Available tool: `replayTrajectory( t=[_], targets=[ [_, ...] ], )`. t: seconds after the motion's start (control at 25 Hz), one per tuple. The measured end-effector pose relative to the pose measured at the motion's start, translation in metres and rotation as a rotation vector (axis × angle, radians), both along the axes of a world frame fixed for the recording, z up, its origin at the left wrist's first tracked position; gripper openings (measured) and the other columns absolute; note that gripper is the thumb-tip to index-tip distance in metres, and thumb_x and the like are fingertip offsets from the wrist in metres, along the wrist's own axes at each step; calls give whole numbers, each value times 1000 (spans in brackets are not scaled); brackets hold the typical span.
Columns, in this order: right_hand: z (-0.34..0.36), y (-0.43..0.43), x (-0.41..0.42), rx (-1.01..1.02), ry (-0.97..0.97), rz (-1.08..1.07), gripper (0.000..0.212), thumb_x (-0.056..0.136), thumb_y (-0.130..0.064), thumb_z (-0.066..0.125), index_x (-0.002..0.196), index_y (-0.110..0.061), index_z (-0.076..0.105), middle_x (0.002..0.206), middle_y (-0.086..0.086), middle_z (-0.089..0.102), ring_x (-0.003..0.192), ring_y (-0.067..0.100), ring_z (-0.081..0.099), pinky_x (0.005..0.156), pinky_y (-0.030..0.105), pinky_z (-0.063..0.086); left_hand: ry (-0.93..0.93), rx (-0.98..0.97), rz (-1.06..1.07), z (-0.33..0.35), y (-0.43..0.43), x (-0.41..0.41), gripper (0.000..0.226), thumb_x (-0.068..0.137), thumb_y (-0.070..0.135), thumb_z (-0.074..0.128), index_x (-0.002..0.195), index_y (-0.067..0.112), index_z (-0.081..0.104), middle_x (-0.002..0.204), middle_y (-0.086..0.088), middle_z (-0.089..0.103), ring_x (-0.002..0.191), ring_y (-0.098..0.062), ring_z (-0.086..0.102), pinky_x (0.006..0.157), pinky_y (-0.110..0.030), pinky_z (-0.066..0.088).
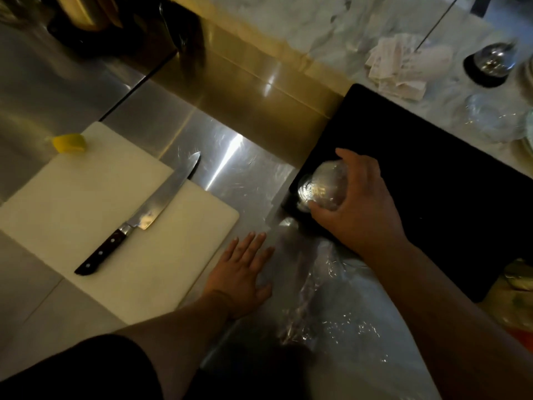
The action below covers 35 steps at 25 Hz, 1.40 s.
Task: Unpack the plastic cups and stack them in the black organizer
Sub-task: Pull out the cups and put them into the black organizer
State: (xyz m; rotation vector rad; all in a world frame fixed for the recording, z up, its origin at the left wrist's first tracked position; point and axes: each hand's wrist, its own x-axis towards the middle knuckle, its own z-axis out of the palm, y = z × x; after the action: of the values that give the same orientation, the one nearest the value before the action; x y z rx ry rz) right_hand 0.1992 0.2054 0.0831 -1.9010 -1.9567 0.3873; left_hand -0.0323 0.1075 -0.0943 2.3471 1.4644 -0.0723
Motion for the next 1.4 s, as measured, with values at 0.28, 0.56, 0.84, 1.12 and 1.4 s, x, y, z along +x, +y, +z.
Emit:
replayTrajectory(
  t=[0.28,0.56,0.84,1.12,1.4],
  targets=[
    [-42,40,-16,-51,-460,78,100,64,-53,79,147,-18,37,129,20,54,107,42,59,94,50,45,-25,28,29,-1,0,1,82,89,69,48,159,27,33,170,-6,23,156,-23,11,125,-48,2],
    [-61,26,-23,-122,-492,53,101,71,-52,81,145,-7,29,158,29,34,135,44,46,114,52,36,-93,60,19,-8,0,-2,89,84,70,53,158,26,33,166,-7,23,155,-22,9,125,-45,-4],
    [-47,12,-17,-102,-509,62,80,74,-66,66,132,-13,57,148,18,51,140,39,40,111,53,41,-128,42,12,-12,0,-3,82,85,65,54,154,23,43,168,-9,28,155,-29,24,122,-52,12],
    [-34,12,-18,-102,-655,-13,45,86,-55,61,117,-23,68,117,3,68,112,29,52,92,45,44,-121,-1,-23,-16,1,-8,76,97,69,32,157,23,35,168,-9,21,157,-27,14,121,-53,14],
    [-9,-14,-31,-100,-461,-111,47,90,-44,53,130,-21,63,133,9,60,125,31,49,101,47,46,-95,43,-33,-8,1,-8,82,87,67,49,156,23,40,168,-10,25,155,-31,24,124,-44,-3]
  ],
)
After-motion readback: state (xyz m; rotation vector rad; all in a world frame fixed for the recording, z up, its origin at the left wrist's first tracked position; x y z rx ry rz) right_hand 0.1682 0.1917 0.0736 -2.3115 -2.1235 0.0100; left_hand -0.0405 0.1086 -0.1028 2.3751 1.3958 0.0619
